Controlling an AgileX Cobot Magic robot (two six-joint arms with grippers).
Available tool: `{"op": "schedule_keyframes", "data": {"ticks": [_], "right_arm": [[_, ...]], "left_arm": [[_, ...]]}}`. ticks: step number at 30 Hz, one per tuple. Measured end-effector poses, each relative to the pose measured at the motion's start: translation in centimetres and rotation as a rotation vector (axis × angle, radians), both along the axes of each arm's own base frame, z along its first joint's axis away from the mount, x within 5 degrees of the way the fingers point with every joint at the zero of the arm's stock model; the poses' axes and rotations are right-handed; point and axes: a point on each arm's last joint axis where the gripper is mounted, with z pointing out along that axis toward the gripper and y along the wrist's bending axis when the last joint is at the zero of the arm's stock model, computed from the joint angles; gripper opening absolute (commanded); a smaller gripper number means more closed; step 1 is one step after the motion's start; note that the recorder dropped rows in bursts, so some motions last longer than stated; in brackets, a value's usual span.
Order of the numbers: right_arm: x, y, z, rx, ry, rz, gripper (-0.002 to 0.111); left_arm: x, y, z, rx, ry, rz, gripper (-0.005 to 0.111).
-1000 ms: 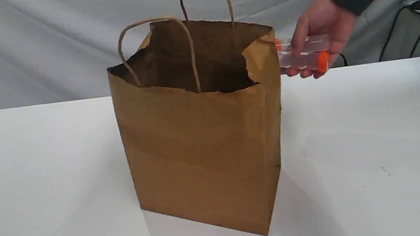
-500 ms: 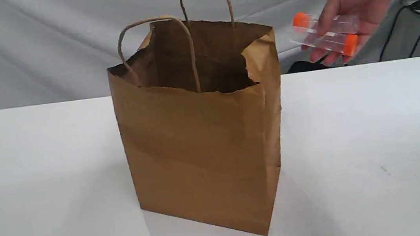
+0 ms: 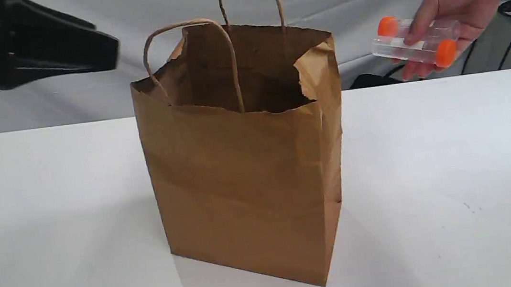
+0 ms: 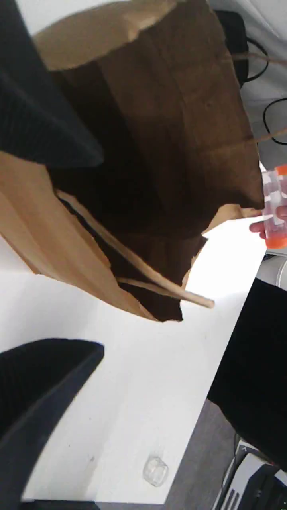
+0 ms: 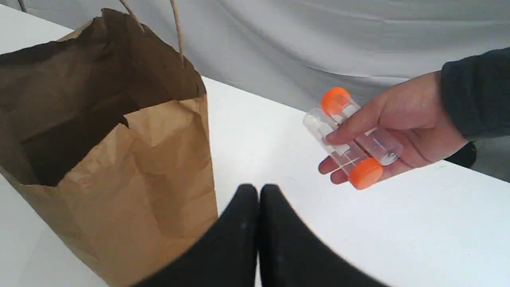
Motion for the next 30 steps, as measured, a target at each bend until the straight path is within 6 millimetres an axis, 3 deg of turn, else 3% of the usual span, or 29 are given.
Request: {"op": "schedule_keyframes", "data": {"ticks": [5, 20, 28, 30], "right_arm": [[0.0, 0.0, 0.0, -0.001, -0.001, 0.001, 0.000], [0.0, 0.0, 0.0, -0.001, -0.002, 0.000, 0.000], [0.0, 0.0, 0.0, -0.001, -0.004, -0.001, 0.000], [0.0, 0.0, 0.0, -0.001, -0.006, -0.002, 0.000]], "left_arm": [[0.1, -2.2, -0.3, 0.096, -0.100, -0.027, 0.064], [0.9, -2.5, 0.2, 0.065, -0.179, 0.031, 0.064], [2.5, -3.2, -2.0, 0.048, -0.091, 0.011, 0.063], [2.7, -3.3, -2.3, 0.046, -0.080, 0.012, 0.056]]}}
